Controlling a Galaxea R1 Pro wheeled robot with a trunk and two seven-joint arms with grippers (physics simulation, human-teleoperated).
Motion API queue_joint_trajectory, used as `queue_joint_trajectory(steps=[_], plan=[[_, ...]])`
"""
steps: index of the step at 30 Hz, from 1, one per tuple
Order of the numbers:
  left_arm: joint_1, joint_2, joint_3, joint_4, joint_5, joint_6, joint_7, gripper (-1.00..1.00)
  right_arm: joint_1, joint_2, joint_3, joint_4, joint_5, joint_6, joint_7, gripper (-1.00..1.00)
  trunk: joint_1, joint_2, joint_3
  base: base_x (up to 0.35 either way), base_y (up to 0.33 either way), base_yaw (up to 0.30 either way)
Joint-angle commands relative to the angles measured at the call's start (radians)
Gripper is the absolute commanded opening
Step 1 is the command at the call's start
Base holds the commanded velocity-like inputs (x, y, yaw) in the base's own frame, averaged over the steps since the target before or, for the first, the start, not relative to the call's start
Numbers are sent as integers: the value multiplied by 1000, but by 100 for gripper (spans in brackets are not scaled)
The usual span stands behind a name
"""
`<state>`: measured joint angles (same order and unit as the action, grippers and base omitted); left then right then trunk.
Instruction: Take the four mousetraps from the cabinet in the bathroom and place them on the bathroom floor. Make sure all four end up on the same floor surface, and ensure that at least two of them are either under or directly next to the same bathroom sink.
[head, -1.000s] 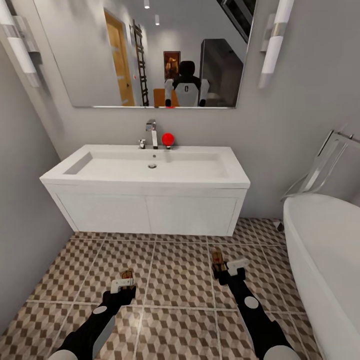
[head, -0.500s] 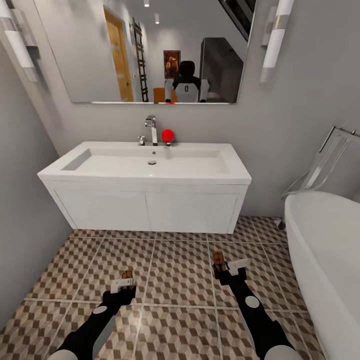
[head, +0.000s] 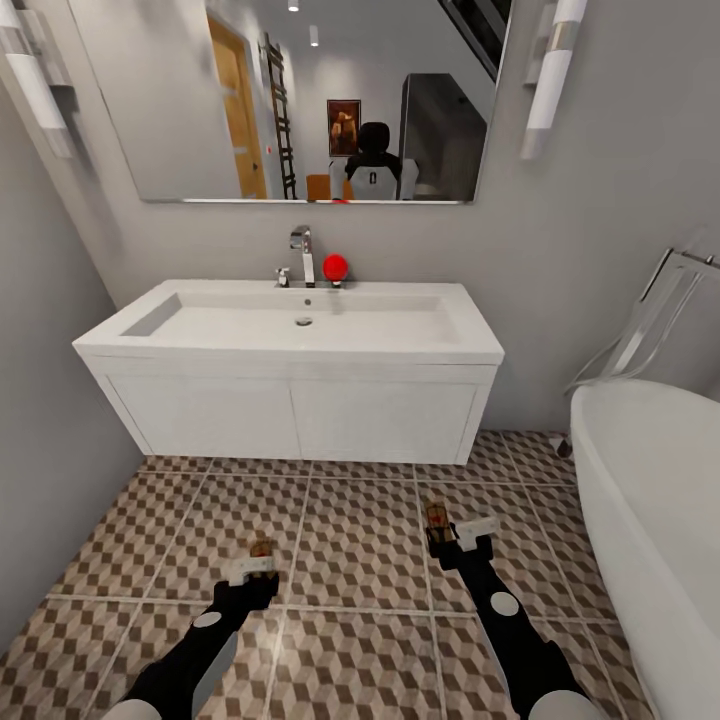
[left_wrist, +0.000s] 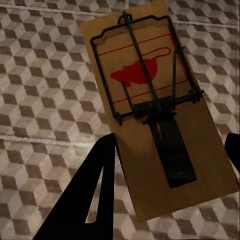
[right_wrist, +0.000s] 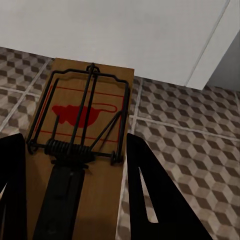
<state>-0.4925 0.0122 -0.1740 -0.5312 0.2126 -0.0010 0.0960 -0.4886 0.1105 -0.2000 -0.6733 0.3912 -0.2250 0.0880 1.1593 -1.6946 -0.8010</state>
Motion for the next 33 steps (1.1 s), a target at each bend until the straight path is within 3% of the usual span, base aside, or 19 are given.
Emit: queue_joint_trajectory(steps=[1,4,7,8,9,10,12,15,19,24,33], plan=[[-1,-3,-17,-1,8,0,10,-100,-1,1,-9,0,3,-5,13,-100,0,0,-1,0,0,0],[-1,-8,-30,-13,7,0,10,-100,-1,1,-9,0,2,-20,13,-100,0,0,-1,0,0,0],[0,-9,-33,-145,6,19,12,-100,-1,6,-9,0,2,-62,11,-100,0,0,-1,0,0,0],[-1,-10,-31,-206,6,73,13,-100,-1,7,-9,-1,2,-66,10,-100,0,0,-1,0,0,0],[-1,-11,-31,-295,5,201,13,-100,-1,7,-10,-14,2,-67,9,-100,0,0,-1,0,0,0],[-1,-12,-30,-318,5,237,13,-100,-1,7,-10,-20,2,-66,8,-100,0,0,-1,0,0,0],[-1,-18,-29,-429,5,378,13,-100,-1,7,-10,-48,2,-57,8,-100,0,0,-1,0,0,0],[-1,-46,-29,-523,3,439,14,-100,-1,5,-10,-59,2,-47,13,-100,0,0,-1,0,0,0],[-1,-55,-33,-532,-20,454,12,-100,-1,3,-10,-63,2,-47,17,-100,0,0,-1,0,0,0],[-1,-30,-37,-526,-36,450,11,-100,-1,2,-8,-63,1,-54,21,-100,0,0,-1,0,0,0],[-1,-11,-38,-469,-38,341,11,-100,-1,1,-4,-63,0,-84,25,-100,0,0,-1,0,0,0]])
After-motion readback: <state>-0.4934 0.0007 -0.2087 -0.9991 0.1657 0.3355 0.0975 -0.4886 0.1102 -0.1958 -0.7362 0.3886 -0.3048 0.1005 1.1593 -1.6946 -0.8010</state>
